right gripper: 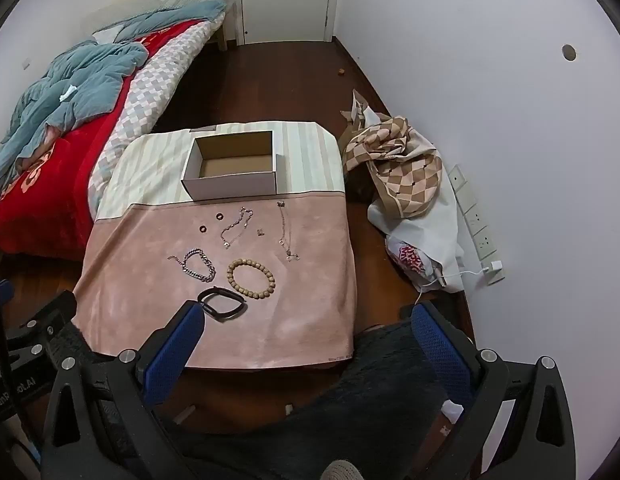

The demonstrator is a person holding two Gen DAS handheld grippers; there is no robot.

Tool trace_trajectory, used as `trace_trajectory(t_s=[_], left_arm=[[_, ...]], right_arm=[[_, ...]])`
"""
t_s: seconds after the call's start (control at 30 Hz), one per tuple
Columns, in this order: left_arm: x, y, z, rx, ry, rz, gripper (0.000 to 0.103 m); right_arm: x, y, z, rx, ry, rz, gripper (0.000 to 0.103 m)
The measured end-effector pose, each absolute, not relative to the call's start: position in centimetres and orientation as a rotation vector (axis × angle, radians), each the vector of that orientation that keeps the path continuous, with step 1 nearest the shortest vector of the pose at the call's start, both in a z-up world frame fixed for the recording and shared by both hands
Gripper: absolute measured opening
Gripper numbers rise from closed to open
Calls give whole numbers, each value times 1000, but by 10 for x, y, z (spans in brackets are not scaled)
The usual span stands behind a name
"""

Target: Organize jewelry

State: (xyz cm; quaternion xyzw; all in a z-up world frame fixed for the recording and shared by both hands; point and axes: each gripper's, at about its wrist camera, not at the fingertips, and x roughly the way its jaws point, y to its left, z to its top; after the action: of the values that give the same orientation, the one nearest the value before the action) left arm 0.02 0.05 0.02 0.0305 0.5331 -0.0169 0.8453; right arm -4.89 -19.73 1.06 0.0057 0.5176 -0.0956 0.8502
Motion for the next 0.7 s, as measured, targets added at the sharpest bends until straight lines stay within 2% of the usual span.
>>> trace_trajectory(t_s=[0.7], left_arm=[[-6, 4, 2, 52, 1119, -33, 103]], right_arm=[[-50, -192, 14, -2, 1085, -212, 103]])
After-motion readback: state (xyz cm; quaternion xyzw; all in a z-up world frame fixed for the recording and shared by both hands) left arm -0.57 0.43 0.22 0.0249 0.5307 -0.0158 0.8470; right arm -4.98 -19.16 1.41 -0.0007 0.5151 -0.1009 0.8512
